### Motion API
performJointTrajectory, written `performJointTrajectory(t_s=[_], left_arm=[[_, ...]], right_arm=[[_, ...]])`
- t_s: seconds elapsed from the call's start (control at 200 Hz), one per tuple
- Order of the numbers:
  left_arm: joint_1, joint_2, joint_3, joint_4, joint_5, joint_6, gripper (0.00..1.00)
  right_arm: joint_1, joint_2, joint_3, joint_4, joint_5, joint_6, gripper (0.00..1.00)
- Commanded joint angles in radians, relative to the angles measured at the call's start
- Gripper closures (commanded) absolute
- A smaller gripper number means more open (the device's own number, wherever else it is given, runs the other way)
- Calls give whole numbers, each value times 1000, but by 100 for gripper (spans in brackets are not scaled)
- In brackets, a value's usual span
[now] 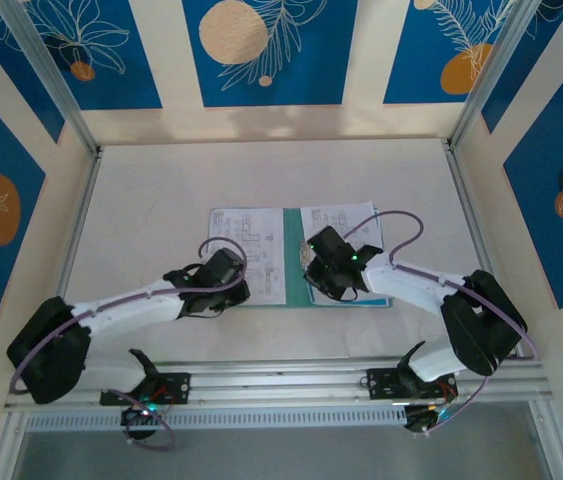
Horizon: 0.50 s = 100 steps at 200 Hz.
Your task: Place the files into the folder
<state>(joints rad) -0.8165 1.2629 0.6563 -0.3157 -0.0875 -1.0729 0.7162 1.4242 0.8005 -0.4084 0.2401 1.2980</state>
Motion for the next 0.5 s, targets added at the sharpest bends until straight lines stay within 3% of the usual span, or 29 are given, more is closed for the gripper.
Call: performJointTrajectory(t_s=[0.0, 0.105, 0.265, 0.495], left_arm=[[10, -55, -13, -107, -24, 17, 78], [115, -108, -55, -141, 16, 65, 76], [297, -155, -75, -178, 119, 192, 62], [427, -94, -77, -163, 233, 304, 55]], right_arm=[[21, -11, -7, -45, 23, -21, 87], [36, 18, -11, 1, -14, -11, 87], [46, 104, 23, 46, -85, -10, 88], [60, 158, 17, 48, -88, 25, 89]])
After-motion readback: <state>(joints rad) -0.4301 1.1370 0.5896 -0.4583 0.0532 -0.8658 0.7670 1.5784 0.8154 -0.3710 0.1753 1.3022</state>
